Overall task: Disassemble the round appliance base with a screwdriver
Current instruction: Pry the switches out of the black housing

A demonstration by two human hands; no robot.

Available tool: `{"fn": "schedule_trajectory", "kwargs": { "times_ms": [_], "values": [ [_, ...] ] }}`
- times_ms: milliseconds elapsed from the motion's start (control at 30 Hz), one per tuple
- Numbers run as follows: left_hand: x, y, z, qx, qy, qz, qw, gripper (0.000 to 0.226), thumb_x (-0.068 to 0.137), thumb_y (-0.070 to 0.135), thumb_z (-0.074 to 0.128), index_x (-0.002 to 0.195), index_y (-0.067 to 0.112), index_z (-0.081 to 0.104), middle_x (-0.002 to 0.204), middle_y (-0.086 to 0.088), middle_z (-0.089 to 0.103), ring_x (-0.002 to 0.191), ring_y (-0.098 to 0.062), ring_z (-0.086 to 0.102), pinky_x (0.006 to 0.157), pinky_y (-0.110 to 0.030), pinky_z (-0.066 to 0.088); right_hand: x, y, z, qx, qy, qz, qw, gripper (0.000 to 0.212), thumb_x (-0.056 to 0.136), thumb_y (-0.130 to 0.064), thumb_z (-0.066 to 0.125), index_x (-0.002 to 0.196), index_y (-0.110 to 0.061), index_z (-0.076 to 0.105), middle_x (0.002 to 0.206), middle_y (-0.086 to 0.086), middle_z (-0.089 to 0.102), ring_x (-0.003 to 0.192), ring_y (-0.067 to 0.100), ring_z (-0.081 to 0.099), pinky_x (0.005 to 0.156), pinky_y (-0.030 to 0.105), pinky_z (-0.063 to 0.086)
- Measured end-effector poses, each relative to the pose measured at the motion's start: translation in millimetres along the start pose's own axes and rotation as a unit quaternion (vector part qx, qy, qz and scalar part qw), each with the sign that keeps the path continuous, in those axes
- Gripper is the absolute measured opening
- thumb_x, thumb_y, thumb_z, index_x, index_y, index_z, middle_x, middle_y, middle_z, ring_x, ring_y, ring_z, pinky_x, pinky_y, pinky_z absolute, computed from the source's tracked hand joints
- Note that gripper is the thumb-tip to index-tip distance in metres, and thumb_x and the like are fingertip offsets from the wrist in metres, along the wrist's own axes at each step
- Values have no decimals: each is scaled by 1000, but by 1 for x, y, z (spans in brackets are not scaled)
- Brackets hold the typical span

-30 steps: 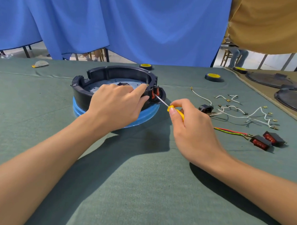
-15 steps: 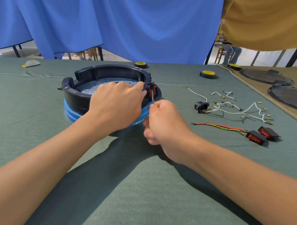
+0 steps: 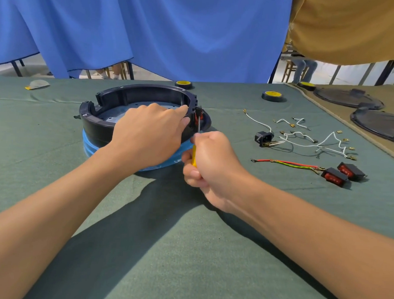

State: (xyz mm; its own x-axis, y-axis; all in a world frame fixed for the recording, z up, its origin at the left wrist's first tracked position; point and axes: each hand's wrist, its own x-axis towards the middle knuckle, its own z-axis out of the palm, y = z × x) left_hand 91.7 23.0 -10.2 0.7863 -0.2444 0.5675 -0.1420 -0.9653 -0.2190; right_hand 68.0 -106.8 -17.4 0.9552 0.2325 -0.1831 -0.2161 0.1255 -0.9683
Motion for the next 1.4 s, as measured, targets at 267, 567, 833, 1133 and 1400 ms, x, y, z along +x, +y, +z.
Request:
{"fn": "schedule_trajectory", "kwargs": {
  "times_ms": [267, 567, 833, 1133, 1400],
  "values": [
    [-6, 5, 2, 67, 45, 21, 997, 38, 102, 36, 26, 113, 18, 57, 69, 1, 62, 57, -31, 60, 46, -26, 9, -6, -10, -15, 146, -52, 60, 986, 16, 101, -8, 25, 99, -10, 40, 65, 7, 39, 28, 5, 23, 30, 13, 13],
    [-9, 8, 1, 67, 56, 16, 996, 39, 100, 34, 28, 106, 17, 62, 61, 1, 60, 51, -30, 58, 47, -23, 9, 1, -16, -13, 194, -52, 77, 977, 19, 98, -5, 21, 103, -12, 39, 66, 8, 40, 28, 5, 24, 30, 13, 13],
    [6, -9, -12, -111, -92, -22, 989, 27, 103, 33, 28, 102, 23, 53, 72, 0, 55, 71, -28, 53, 54, -37, 32, 3, -6, 11, 96, -42, 30, 994, 25, 97, -3, 18, 82, -12, 37, 75, 8, 38, 38, 9, 29, 31, 15, 18],
    [12, -11, -21, -248, -147, -61, 956, 31, 104, 27, 38, 110, 19, 67, 62, 2, 57, 65, -11, 50, 55, -20, 34, 8, 4, 29, 3, 6, -16, 1000, 24, 94, -5, 27, 115, -8, 40, 71, 8, 47, 35, 11, 44, 31, 16, 29],
    [10, -14, -17, -238, -132, -47, 961, 33, 103, 27, 38, 117, 16, 65, 57, 1, 54, 62, -15, 50, 61, -23, 37, 13, 9, 27, -3, 53, -20, 998, 9, 100, -15, 30, 99, -12, 39, 84, 7, 51, 28, 4, 44, 34, 18, 39]
  ]
}}
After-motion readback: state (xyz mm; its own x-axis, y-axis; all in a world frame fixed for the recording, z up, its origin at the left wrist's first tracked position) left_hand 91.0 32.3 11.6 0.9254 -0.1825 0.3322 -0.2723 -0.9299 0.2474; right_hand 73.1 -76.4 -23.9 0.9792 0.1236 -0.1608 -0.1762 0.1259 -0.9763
